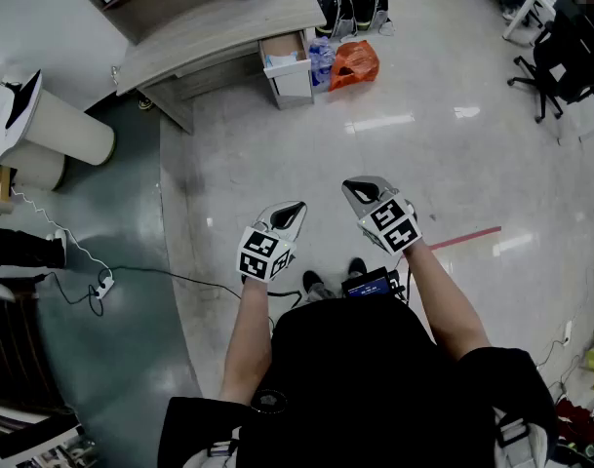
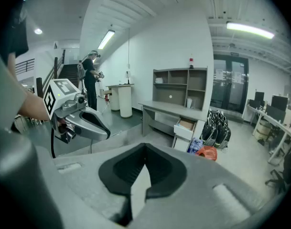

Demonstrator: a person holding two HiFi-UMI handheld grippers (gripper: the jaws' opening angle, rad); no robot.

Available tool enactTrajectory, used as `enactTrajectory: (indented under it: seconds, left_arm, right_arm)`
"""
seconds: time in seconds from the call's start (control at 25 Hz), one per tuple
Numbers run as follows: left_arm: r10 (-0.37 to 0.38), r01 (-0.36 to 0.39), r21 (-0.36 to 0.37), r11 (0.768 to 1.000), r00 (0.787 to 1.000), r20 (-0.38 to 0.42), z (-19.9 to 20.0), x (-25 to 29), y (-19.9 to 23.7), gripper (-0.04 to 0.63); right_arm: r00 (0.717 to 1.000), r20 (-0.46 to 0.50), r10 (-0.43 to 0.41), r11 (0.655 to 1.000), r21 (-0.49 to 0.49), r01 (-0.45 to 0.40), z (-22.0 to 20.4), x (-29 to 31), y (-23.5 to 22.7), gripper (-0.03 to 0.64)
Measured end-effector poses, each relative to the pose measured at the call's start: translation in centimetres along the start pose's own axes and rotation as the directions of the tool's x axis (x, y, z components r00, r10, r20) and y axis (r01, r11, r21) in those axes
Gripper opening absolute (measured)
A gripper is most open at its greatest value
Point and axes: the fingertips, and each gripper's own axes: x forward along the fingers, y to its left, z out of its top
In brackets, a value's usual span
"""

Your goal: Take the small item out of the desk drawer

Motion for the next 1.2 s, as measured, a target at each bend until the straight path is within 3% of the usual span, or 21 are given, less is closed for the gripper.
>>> enactTrajectory:
  seconds: [1.2]
  left_arm:
    - [0.015, -0.014, 0.011, 1.000, 1.000, -0.016, 0.5, 2.3, -2.1, 0.002]
  right_arm:
    - [1.000, 0.022, 0.005, 1.000, 0.019, -0.005, -0.9, -1.6, -2.2, 0.003]
